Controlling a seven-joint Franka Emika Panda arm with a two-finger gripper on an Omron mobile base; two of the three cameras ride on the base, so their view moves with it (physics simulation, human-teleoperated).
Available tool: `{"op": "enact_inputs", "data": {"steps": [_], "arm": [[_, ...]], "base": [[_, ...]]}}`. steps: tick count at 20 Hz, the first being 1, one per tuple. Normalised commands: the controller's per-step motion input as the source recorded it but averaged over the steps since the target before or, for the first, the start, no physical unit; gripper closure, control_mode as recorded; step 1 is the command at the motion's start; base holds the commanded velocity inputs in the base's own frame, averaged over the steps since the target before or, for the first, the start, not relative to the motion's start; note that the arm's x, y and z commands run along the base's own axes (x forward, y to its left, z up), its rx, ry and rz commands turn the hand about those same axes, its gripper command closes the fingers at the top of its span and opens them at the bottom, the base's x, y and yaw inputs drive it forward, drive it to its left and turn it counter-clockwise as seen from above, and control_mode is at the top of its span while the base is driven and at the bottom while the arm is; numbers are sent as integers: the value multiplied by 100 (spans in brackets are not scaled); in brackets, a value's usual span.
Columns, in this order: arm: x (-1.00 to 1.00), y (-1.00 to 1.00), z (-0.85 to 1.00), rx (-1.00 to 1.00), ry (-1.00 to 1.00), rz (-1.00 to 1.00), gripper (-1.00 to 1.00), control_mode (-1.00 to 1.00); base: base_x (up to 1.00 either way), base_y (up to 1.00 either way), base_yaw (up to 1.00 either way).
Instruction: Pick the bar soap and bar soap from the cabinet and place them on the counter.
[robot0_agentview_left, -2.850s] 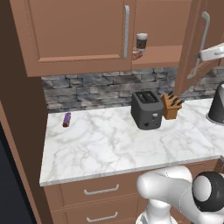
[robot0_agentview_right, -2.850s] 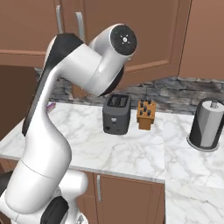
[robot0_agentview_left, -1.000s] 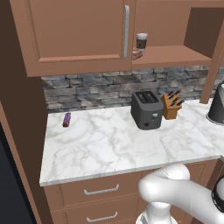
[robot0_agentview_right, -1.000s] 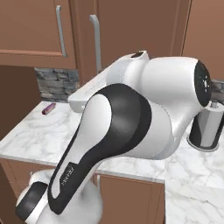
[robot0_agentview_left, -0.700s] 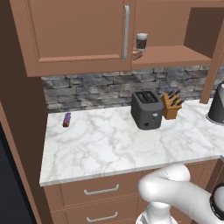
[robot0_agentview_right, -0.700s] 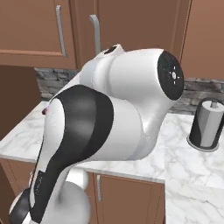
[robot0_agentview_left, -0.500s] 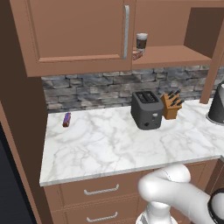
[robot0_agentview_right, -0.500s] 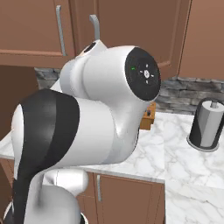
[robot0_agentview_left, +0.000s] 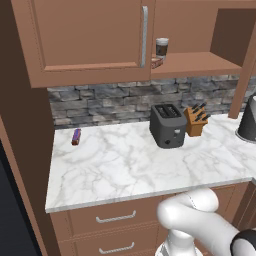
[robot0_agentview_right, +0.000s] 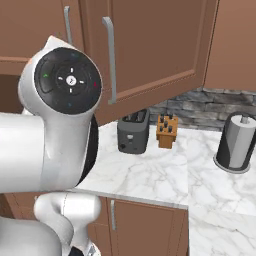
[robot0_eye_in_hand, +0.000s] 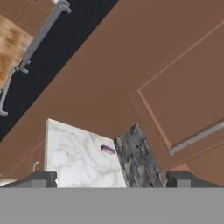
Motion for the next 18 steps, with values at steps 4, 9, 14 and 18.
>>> {"op": "enact_inputs", "data": {"steps": [4,9,14,18], "arm": [[0,38,0,-25,-15,-14,-100,-100],[13,27,0,-26,-9,-18,-100,-100],[25,21,0,-23,-2,-17,-100,-100],[25,16,0,-23,-5,-7,-100,-100]], "base": [[0,0,0],[0,0,0],[0,0,0],[0,0,0]]}}
